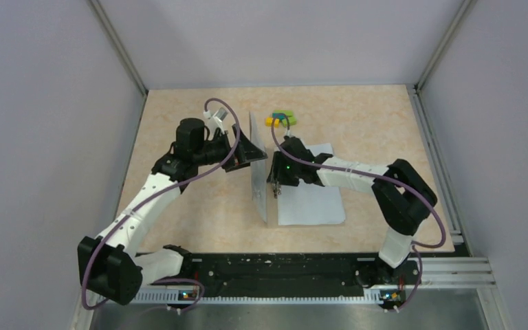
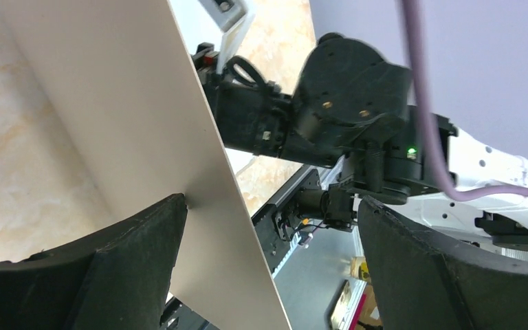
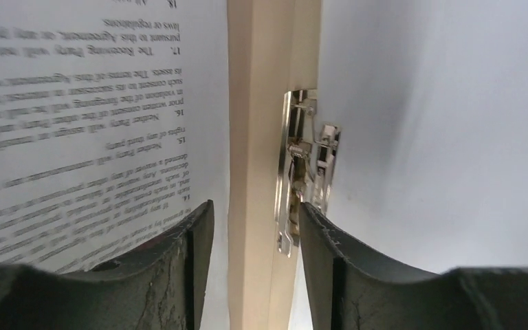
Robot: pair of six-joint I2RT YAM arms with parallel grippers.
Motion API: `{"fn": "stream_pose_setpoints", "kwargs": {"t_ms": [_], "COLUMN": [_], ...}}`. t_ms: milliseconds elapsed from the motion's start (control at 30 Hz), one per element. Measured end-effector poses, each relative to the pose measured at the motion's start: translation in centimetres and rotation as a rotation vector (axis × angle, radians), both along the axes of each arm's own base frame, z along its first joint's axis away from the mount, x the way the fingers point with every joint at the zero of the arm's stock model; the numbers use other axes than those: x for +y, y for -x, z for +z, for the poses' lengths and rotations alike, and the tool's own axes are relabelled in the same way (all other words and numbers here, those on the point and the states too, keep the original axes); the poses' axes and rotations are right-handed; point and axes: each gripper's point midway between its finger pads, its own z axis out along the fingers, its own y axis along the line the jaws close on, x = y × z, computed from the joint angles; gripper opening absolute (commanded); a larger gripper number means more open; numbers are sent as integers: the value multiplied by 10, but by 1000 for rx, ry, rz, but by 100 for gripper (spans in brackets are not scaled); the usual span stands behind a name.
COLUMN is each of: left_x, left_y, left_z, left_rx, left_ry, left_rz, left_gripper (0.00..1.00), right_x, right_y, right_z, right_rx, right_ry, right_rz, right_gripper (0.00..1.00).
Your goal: Put the files into the folder
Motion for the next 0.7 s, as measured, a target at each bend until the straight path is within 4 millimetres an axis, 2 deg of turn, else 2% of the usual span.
{"fn": "stream_pose_setpoints", "kwargs": {"t_ms": [133,300,367,433,700], "left_x": [-16,-36,-44,-52,-100], "left_y": [4,6,5,4,-2], "left_z": [1,-2,-1,1,3], "left_rx": [-10,-7,-10,-16,-51], "left_ry": [-15,-37,-42,-46,-42], "left_rz": [-35,-69,-81,-93,-172], "left_gripper": [99,99,99,99,99], "right_x": [-21,-70,-89,-105,-159], "right_y": [-9,-20,-21,-17,5], "right_z": [34,98,128,149,197], "right_rx": [-51,-182,-255,-309,-424], "right_ry": [-45,-73,-77,-72,25], "right_rz": [-51,-165,-207,-235,-317], "right_gripper": [56,61,62,64,66]}}
